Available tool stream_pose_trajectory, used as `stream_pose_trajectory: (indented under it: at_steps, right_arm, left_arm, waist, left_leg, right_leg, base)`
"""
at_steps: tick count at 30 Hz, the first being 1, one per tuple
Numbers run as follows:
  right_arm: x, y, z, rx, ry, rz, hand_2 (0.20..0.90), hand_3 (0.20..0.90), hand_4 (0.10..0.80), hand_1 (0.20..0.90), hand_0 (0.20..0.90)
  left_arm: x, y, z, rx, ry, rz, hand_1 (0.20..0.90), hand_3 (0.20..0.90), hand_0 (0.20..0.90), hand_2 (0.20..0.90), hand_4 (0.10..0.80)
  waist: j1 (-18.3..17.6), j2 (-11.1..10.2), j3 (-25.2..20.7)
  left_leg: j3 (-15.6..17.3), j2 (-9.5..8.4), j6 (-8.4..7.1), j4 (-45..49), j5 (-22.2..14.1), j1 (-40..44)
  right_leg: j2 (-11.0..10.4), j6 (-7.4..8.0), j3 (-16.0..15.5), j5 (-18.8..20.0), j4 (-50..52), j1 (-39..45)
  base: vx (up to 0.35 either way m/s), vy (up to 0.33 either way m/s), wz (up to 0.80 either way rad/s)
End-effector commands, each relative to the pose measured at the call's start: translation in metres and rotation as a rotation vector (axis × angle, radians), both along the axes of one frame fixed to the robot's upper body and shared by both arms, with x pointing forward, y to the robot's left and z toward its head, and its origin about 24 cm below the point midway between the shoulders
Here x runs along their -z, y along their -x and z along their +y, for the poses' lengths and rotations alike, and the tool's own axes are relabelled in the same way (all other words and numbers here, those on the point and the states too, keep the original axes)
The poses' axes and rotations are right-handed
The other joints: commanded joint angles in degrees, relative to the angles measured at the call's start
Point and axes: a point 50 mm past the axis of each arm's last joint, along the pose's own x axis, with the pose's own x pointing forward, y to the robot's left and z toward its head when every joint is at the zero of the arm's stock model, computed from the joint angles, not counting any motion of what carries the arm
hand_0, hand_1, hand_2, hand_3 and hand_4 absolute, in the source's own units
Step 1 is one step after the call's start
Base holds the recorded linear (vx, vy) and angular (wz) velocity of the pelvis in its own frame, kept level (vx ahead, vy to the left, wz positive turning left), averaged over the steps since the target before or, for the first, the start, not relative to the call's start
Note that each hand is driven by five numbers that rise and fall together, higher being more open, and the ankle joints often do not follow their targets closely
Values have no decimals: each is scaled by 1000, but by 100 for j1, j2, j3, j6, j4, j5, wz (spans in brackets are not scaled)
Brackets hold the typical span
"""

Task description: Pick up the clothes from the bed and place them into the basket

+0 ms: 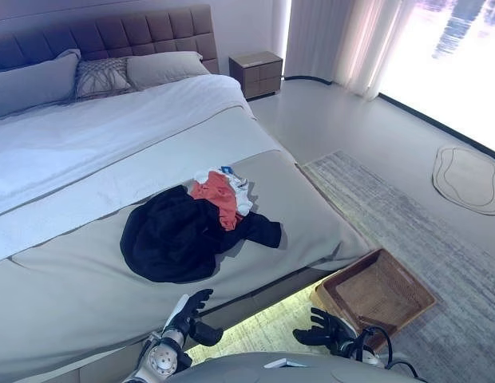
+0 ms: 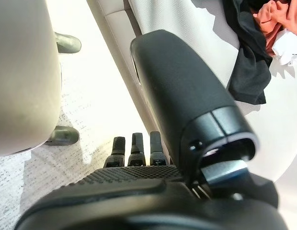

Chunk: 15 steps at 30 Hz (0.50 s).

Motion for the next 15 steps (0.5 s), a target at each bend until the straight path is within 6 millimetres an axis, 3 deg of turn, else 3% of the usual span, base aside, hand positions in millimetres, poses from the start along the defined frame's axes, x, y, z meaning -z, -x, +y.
stream_pose_trajectory:
  at_steps: [1,15]
  right_arm:
    - [-6,-25,1,-15,-6,-74,900,900,800,900,900]
    - [-3,-18,0,-35,12,-13,900,900,800,900,900]
  left_arm:
    - [-10,-32,-1,0,17,-83,900,900,900,900,800]
    - [3,-13,-1,47,56,119,900,900,900,900,800]
  waist:
    - [39,-223,232]
    - [-6,-189,214]
  left_leg:
    - [92,9,76,37,-502,163]
    - [107,-1,73,37,-519,174]
  right_leg:
    - [-252,94,-85,-75,59,151]
    - [-244,96,-119,-99,59,158]
  base:
    - [0,0,0]
    - [0,0,0]
